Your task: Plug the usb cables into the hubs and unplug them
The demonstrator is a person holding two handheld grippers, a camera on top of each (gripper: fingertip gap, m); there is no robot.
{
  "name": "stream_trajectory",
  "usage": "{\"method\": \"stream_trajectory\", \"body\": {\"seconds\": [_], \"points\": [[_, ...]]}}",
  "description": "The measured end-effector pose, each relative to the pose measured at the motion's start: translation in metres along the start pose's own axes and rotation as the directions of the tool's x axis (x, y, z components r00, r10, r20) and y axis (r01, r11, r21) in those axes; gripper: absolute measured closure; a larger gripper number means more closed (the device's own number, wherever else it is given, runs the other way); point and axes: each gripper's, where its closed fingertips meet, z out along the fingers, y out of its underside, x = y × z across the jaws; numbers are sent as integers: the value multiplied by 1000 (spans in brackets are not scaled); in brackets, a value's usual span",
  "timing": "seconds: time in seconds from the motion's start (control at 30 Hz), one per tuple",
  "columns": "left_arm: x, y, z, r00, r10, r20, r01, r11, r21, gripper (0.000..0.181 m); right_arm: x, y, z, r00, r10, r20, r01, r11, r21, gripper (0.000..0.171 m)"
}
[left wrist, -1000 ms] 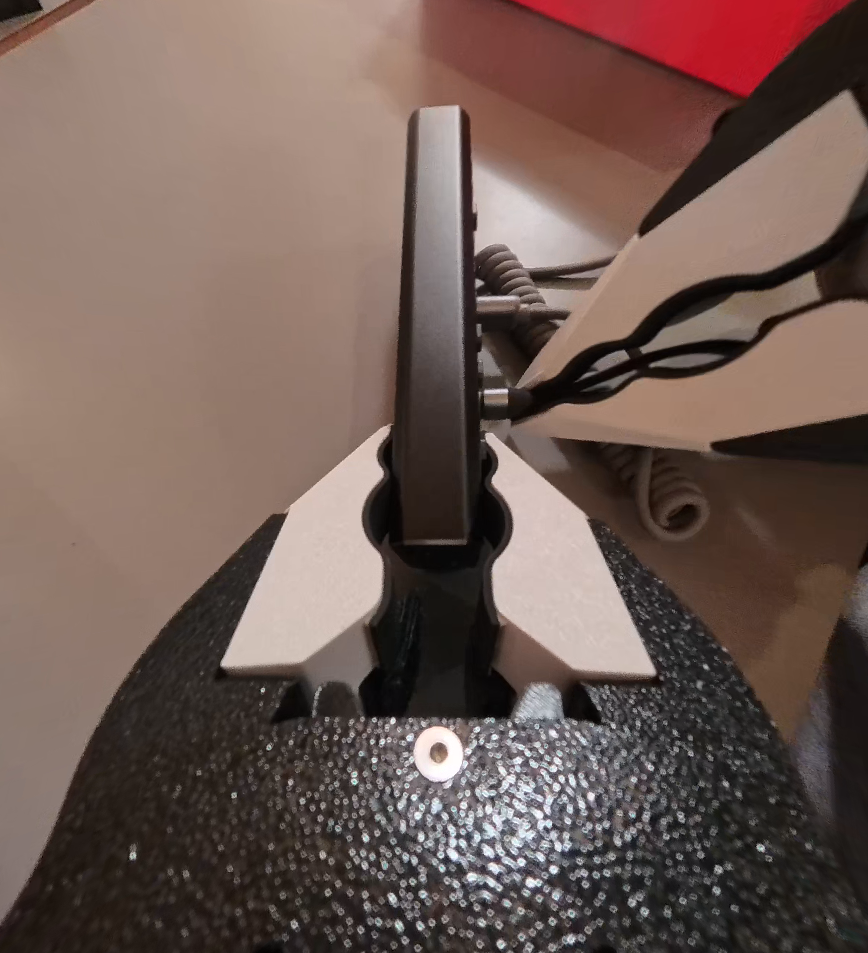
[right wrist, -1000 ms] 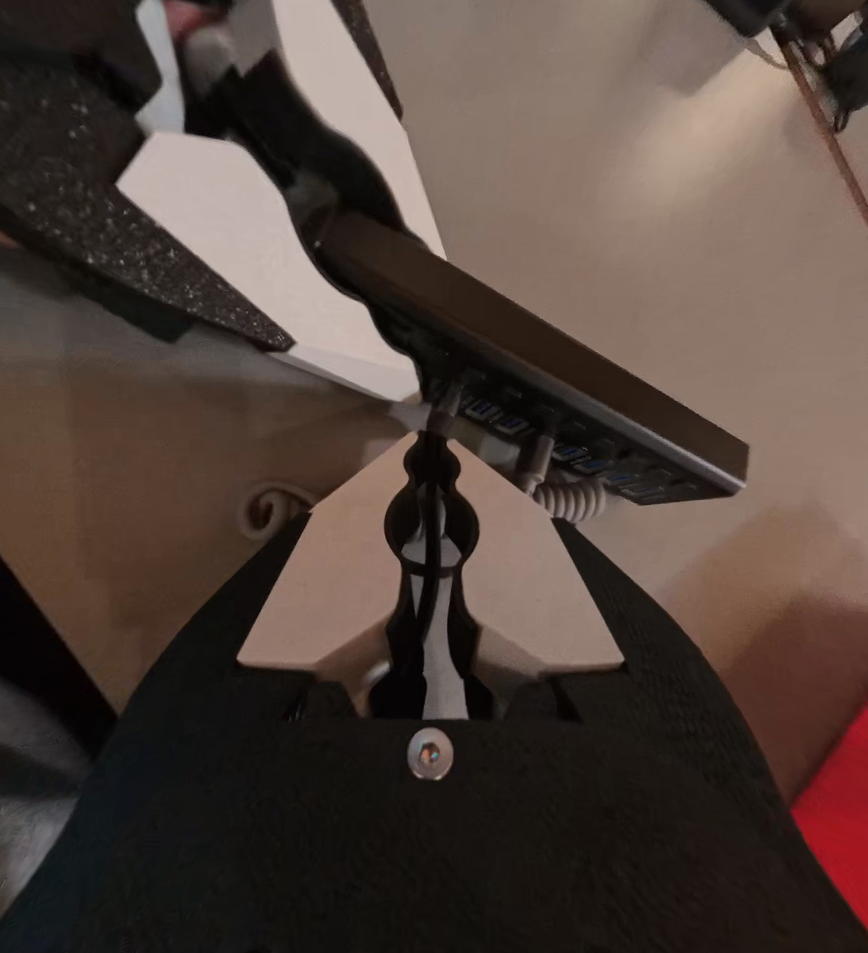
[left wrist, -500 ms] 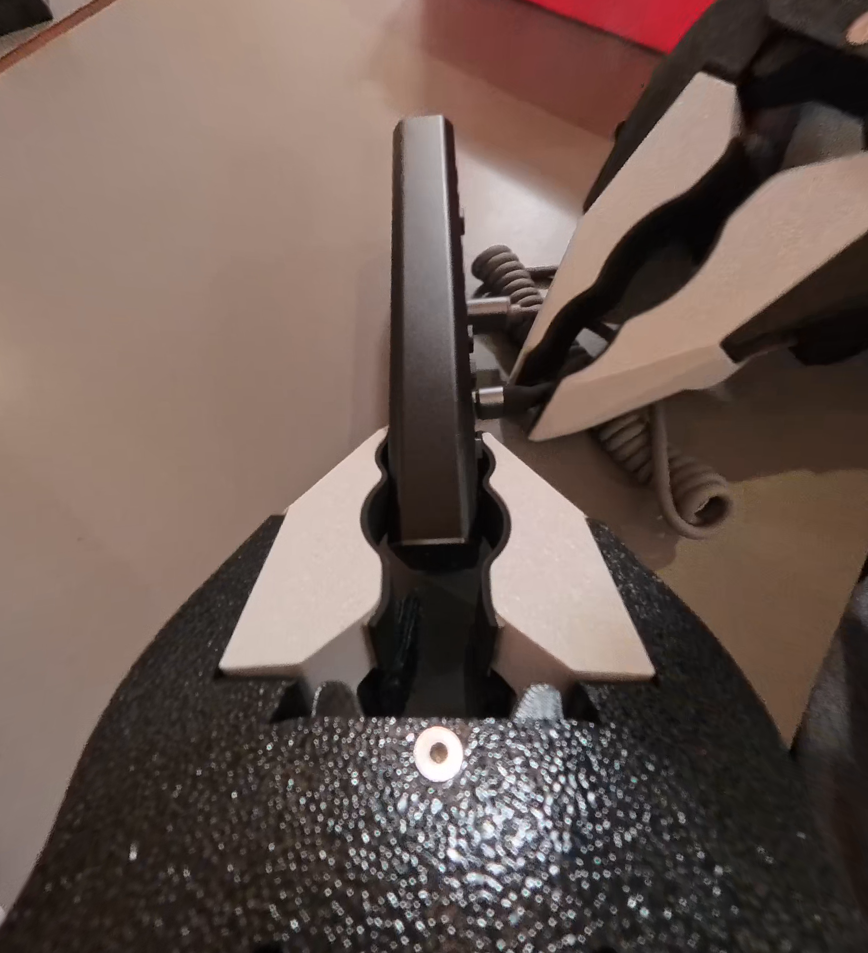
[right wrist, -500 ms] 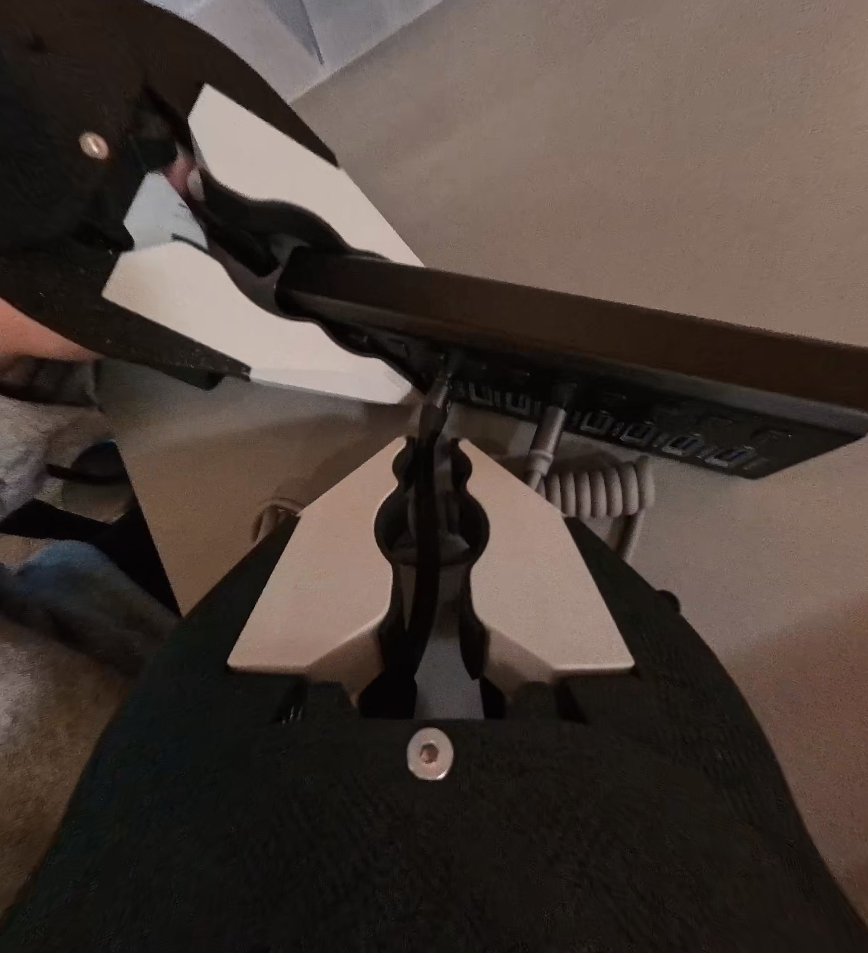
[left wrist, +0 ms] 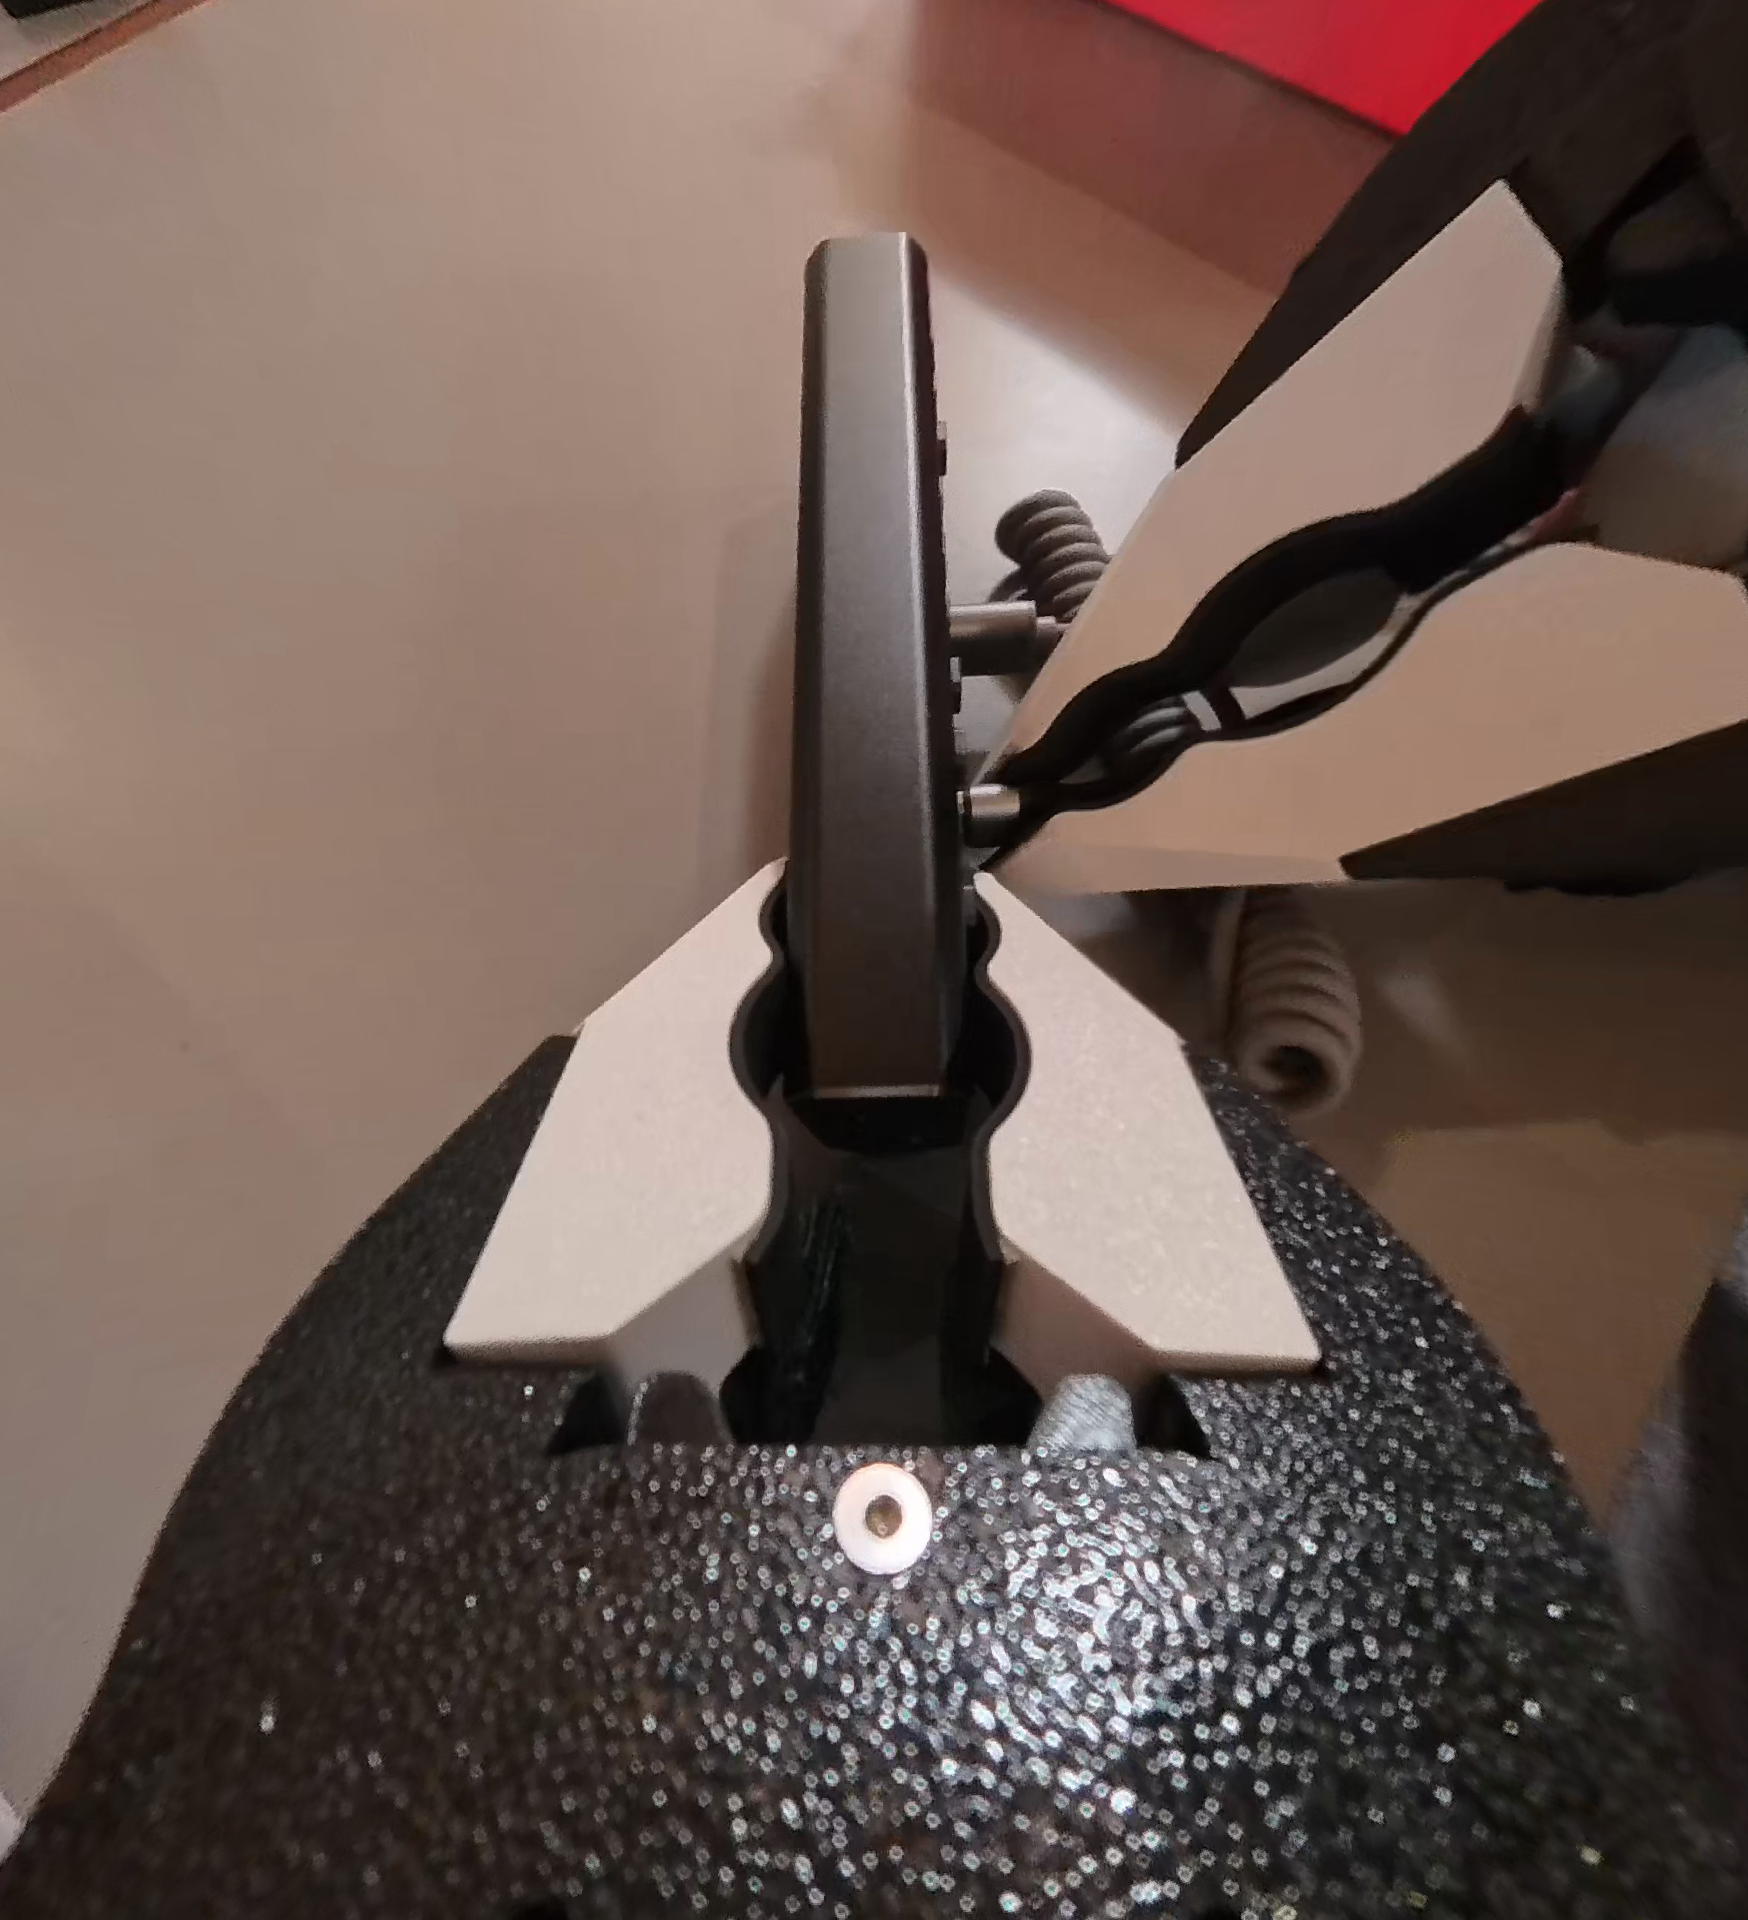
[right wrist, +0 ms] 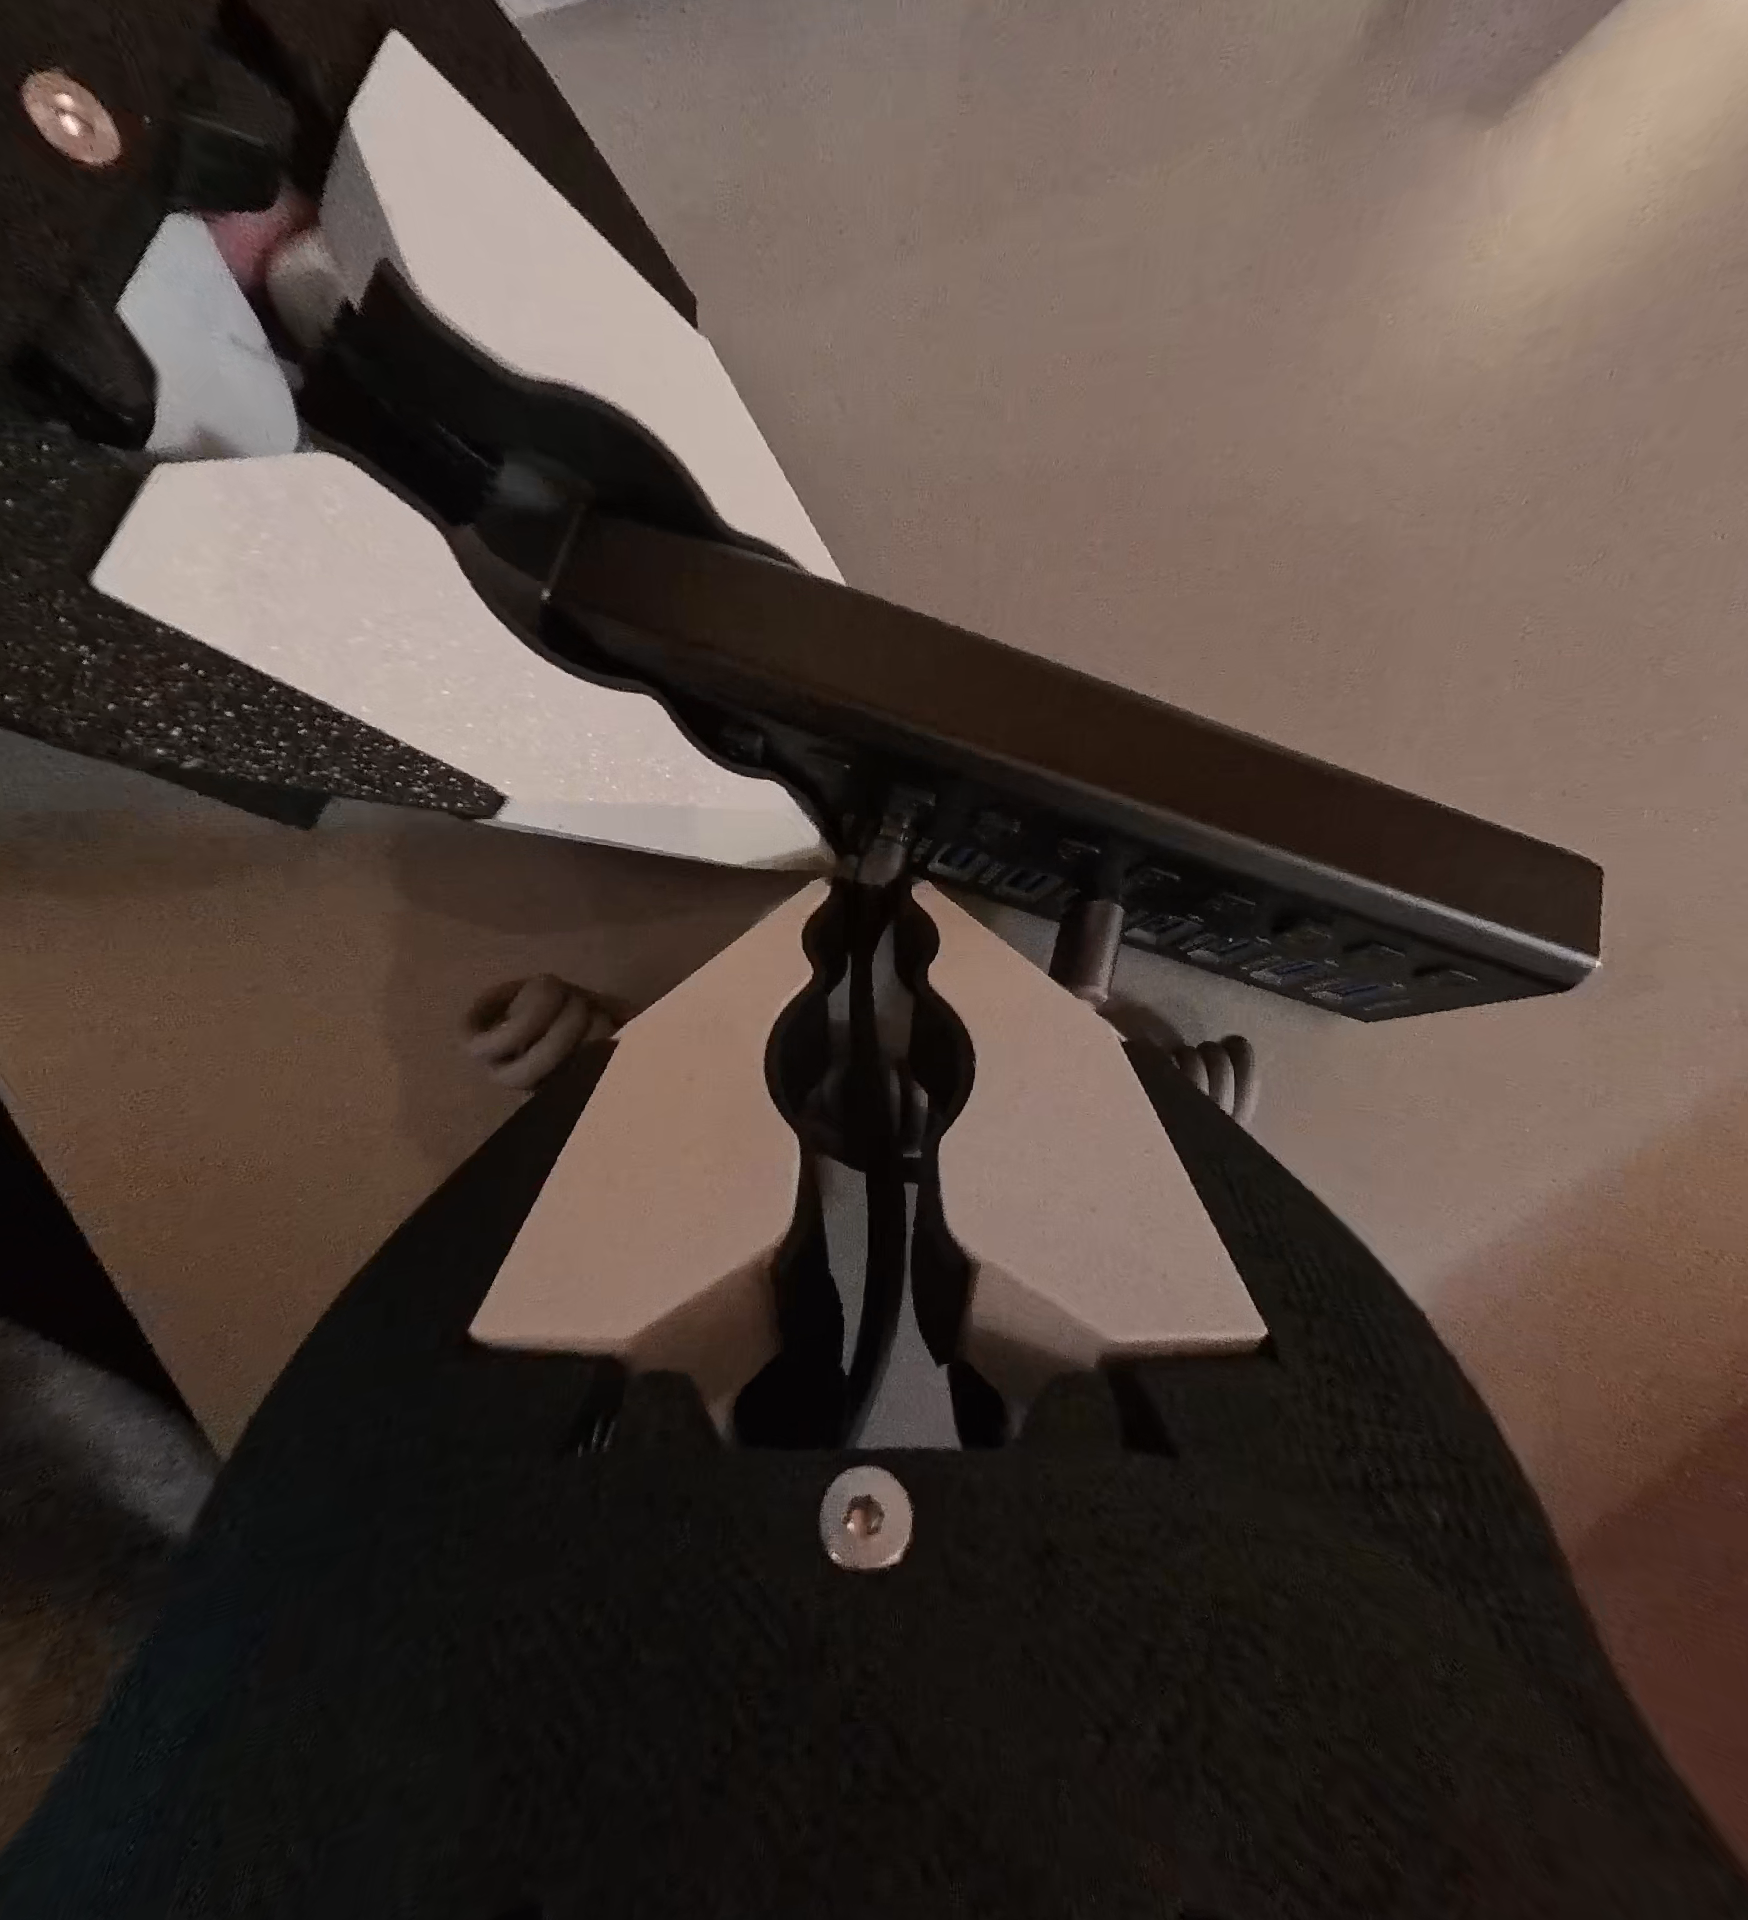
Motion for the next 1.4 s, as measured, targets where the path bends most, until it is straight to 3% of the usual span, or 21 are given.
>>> {"method": "stream_trajectory", "body": {"seconds": [0.1,0.23,0.27,0.43,0.5,0.6,0.63,0.73,0.8,0.93,1.03,1.1,1.27,1.4], "points": [[0,0,0,1000,19,9,-19,1000,-1,155,-1,1,0,999,24,38,-24,1000,13,165],[8,0,-1,996,-18,-86,18,1000,2,155,-5,3,-8,970,115,213,-132,989,66,164],[8,0,0,997,-5,-76,5,1000,2,155,-5,4,-8,974,105,201,-122,990,73,164],[6,0,-1,998,4,-56,-4,1000,-1,155,-1,7,-7,978,-164,-129,159,986,-51,166],[8,0,-1,998,23,-55,-23,1000,1,155,-4,8,-8,995,-90,-38,90,996,-2,167],[9,0,0,998,23,-64,-22,1000,4,155,-7,8,-12,967,117,227,-141,986,89,167],[9,0,0,998,26,-57,-26,1000,2,155,-7,9,-11,966,121,227,-145,985,93,167],[7,0,0,999,18,-49,-18,1000,0,155,-3,10,-10,995,-94,-43,94,996,9,168],[8,0,0,998,8,-68,-8,1000,-2,155,-3,10,-11,973,-187,-133,182,982,-47,169],[11,0,0,996,27,-83,-27,1000,5,154,-8,11,-15,994,39,100,-46,996,73,169],[12,0,0,996,36,-80,-35,999,4,155,-10,12,-15,977,98,192,-119,987,104,169],[12,0,0,996,32,-85,-32,999,3,154,-10,12,-16,984,76,161,-93,991,99,169],[12,0,0,995,28,-91,-28,1000,1,155,-9,14,-16,996,-54,-70,54,999,-3,170],[13,0,0,995,29,-99,-29,1000,1,155,-10,15,-17,997,-34,-74,33,999,-11,171]]}}
